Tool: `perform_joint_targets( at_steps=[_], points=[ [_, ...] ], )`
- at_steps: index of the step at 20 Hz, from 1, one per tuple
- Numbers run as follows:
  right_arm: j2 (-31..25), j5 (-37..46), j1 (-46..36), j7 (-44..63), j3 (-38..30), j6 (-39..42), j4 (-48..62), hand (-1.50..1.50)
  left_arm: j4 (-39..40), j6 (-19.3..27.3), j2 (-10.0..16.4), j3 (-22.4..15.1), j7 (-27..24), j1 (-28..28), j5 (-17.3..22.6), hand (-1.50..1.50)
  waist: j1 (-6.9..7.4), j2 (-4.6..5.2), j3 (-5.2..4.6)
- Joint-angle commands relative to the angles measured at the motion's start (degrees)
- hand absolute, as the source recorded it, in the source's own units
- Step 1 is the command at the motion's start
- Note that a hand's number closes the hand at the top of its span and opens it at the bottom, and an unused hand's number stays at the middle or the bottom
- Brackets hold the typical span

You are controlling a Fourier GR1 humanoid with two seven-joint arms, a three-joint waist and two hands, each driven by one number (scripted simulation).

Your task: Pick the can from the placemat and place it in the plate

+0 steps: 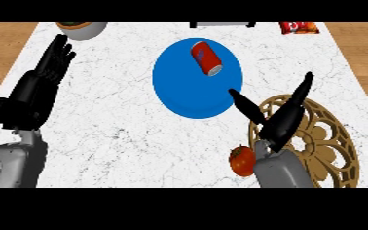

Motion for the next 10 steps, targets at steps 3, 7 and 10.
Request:
perform_joint_targets(
  at_steps=[3,7,10],
  points=[
    [-1.4,4.53,16.03,0.39,3.24,4.12,-15.96,-1.5,2.31,-1.17,0.92,1.72,0.08,-2.05,0.25,0.0,0.5,0.35,0.02],
    [-3.2,4.6,26.47,-2.79,8.13,2.08,-22.91,-1.5,3.74,-2.36,0.28,1.85,-4.59,0.57,-0.02,0.0,0.56,0.38,0.02],
    [-1.43,10.0,23.69,0.38,2.6,8.1,-23.8,-1.5,0.59,-1.5,-0.98,0.65,-1.0,0.04,-0.74,0.0,0.94,0.42,0.02]
  ],
)
